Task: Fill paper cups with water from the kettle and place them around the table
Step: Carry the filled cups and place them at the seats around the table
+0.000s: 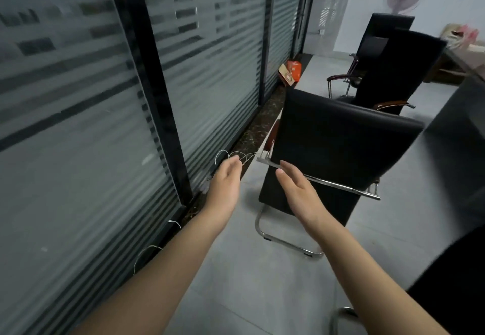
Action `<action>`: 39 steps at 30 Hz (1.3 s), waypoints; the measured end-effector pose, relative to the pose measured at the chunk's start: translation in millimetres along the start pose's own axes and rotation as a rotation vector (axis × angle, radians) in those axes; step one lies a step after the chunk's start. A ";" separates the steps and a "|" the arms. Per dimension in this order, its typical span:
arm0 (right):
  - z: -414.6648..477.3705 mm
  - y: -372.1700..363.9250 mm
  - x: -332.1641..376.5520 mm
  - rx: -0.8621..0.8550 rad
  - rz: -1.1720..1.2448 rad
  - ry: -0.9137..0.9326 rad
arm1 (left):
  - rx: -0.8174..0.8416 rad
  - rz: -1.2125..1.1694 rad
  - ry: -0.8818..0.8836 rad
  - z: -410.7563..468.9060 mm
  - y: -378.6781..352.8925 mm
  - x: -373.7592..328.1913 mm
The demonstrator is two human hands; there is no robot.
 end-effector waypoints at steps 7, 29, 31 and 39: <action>120.2 -35.1 19.3 0.009 -0.115 0.044 | 0.052 0.034 -0.011 118.1 8.0 2.3; 549.2 -33.2 98.1 -0.153 -0.020 0.079 | 0.078 -0.072 0.024 548.8 -59.5 -53.2; 576.7 -36.7 91.9 -0.166 -0.004 0.049 | 0.099 -0.065 0.028 576.1 -66.0 -52.4; 723.8 -5.5 81.2 -0.266 0.027 -0.083 | 0.202 -0.031 0.015 729.3 -104.1 -61.9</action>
Point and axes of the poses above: each hand's wrist, its own z-axis towards the middle knuckle, its own y-axis out of the back of the hand, x = y × z, the point moved 4 cm from there along z, towards the middle knuckle, and after that the axes turned 1 degree about z, right-handed, at the moved point
